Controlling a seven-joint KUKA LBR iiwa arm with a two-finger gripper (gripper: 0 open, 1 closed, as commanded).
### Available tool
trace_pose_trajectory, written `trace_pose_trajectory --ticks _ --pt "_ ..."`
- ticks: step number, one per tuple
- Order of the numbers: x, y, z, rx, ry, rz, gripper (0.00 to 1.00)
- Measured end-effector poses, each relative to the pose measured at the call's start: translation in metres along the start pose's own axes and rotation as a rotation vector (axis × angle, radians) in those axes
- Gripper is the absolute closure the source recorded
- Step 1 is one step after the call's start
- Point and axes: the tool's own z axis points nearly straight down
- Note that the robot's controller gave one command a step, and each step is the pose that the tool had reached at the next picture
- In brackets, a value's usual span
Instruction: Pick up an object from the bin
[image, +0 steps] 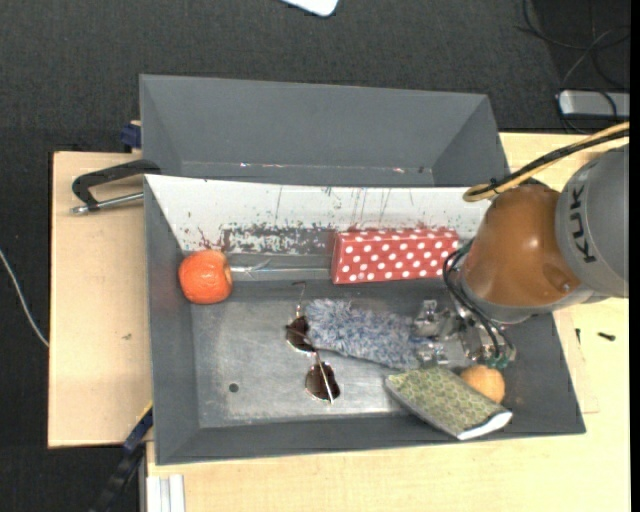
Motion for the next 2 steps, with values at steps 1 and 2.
trace_pose_trajectory --ticks 1,2 --pt "0.000 0.000 0.000 0.000 0.000 0.000 1.00" --pt "-0.010 -0.003 -0.145 -0.003 0.013 0.040 1.00"
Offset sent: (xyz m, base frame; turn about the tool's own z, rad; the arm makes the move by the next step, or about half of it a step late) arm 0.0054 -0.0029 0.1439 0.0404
